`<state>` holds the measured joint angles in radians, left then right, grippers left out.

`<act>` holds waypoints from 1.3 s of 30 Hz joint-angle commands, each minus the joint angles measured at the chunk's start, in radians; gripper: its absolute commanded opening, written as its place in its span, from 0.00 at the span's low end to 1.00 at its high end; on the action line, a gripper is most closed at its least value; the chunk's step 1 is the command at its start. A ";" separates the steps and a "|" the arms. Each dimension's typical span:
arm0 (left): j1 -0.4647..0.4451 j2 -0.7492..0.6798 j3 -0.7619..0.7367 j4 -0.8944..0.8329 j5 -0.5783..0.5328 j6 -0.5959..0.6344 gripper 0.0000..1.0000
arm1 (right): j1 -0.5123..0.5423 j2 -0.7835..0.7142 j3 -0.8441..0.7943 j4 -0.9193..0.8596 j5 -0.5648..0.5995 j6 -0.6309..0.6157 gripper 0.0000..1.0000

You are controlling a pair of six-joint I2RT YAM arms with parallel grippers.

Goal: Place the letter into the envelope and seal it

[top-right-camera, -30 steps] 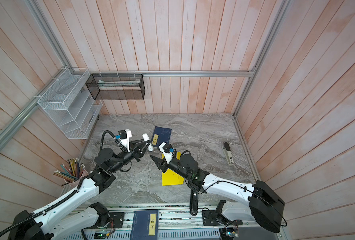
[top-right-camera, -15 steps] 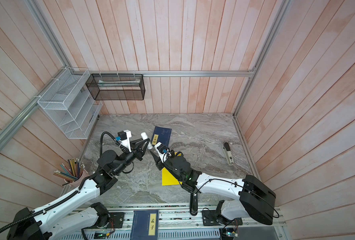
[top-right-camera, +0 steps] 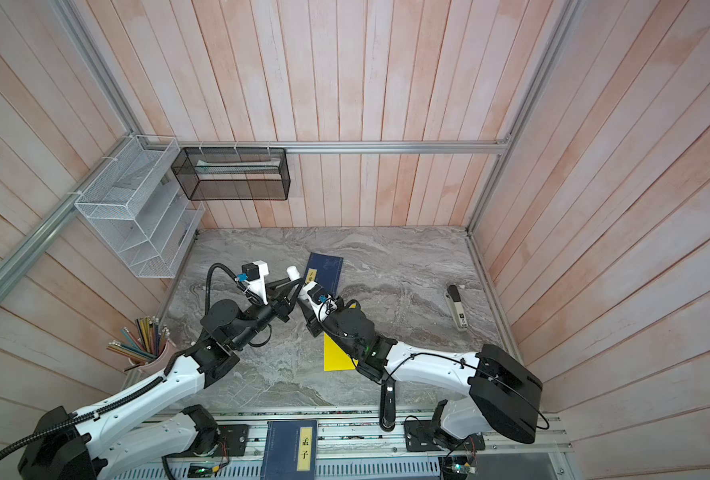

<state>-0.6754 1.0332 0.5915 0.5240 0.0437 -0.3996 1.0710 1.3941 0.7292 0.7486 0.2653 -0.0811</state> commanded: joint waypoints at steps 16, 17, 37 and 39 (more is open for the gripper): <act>-0.004 -0.002 0.021 0.022 0.005 0.013 0.00 | -0.008 0.024 0.032 0.003 -0.018 0.024 0.23; -0.004 -0.001 0.021 0.022 0.007 0.012 0.00 | -0.009 0.022 0.030 0.005 -0.022 0.027 0.22; 0.156 0.082 0.054 0.103 0.634 -0.054 0.00 | -0.186 -0.152 -0.118 0.076 -0.741 0.291 0.14; 0.157 0.090 0.056 0.110 0.647 -0.061 0.00 | -0.196 -0.145 -0.109 0.056 -0.778 0.306 0.15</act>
<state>-0.5251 1.1019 0.6212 0.6113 0.6041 -0.4500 0.8753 1.2655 0.6170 0.7696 -0.3073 0.1677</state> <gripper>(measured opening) 0.276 0.262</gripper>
